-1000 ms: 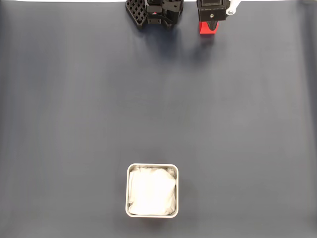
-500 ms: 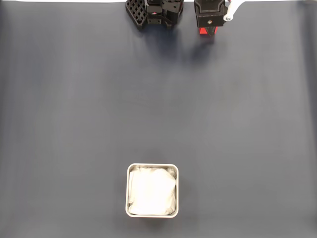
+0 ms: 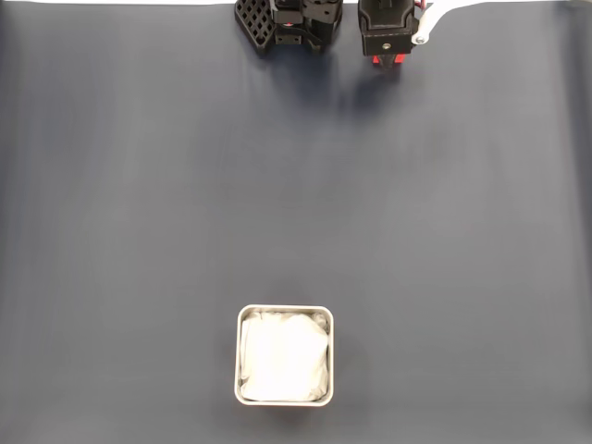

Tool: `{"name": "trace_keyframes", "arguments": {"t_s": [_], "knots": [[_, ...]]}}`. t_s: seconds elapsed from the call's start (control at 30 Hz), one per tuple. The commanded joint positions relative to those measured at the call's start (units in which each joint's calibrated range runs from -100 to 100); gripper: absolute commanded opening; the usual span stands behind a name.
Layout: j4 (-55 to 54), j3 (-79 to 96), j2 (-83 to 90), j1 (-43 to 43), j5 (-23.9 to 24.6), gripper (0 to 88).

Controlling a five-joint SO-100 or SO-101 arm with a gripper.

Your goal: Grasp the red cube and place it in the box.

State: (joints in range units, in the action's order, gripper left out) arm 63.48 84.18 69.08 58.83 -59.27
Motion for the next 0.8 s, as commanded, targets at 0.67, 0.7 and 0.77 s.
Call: {"name": "trace_keyframes", "arguments": {"t_s": [0.67,0.7,0.77], "knots": [[-3.40,2.41,-0.11,0.55,0.34,34.9],[-3.40,2.41,-0.11,0.55,0.34,34.5],[-3.48,2.41,0.07,0.55,0.34,32.7]]}}
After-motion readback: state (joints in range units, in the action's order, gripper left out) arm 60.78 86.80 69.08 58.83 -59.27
